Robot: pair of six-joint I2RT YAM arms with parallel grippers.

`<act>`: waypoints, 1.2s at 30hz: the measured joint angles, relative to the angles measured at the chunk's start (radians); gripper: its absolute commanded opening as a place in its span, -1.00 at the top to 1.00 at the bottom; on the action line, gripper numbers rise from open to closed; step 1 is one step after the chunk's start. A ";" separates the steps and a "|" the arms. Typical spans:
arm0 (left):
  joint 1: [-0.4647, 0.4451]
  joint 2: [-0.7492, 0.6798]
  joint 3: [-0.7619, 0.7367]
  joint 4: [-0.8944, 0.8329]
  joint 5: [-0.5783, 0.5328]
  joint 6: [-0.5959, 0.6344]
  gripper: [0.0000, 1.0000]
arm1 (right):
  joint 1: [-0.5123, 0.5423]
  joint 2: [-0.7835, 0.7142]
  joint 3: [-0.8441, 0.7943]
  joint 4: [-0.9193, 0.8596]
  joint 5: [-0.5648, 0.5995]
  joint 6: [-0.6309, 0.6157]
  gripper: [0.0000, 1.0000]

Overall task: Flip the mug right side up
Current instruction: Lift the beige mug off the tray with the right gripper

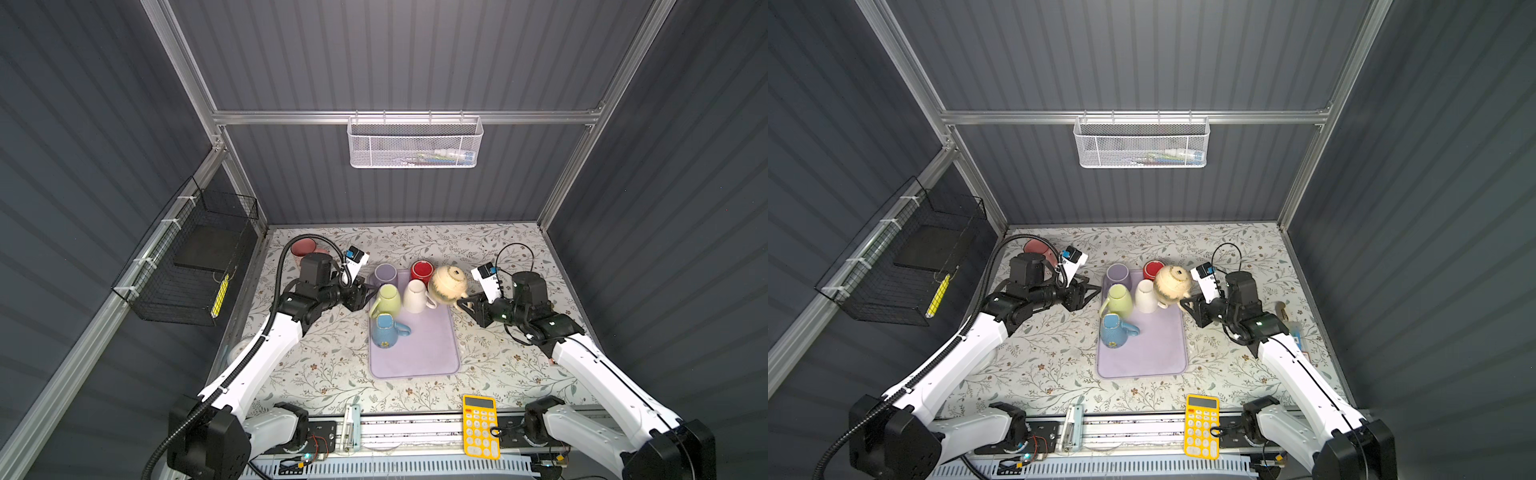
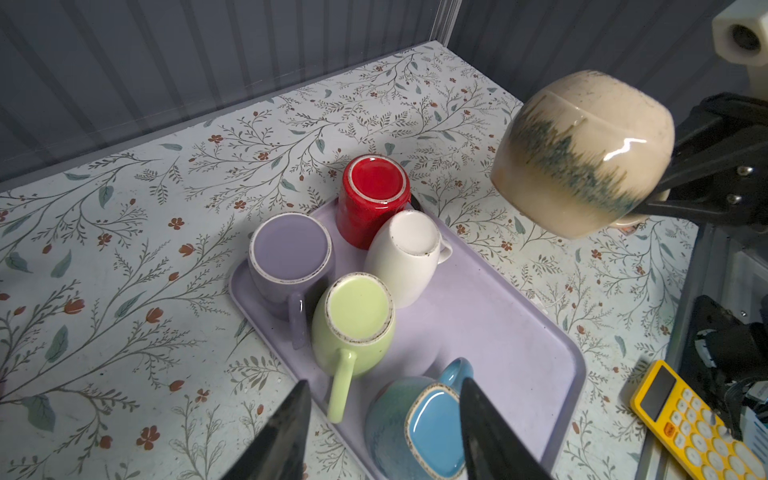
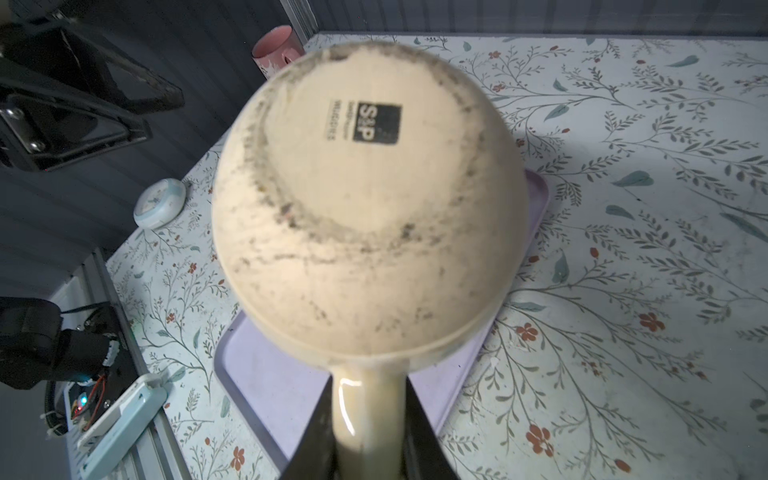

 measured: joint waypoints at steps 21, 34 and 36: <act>-0.031 0.020 -0.001 0.209 0.074 -0.100 -0.14 | -0.079 0.032 -0.087 0.513 -0.220 0.395 0.99; -0.063 0.082 0.001 0.431 0.113 -0.153 -0.14 | -0.084 0.104 -0.095 0.809 -0.336 0.623 0.98; -0.071 0.100 0.006 0.469 0.121 -0.160 -0.14 | -0.085 0.125 -0.102 0.865 -0.352 0.669 0.98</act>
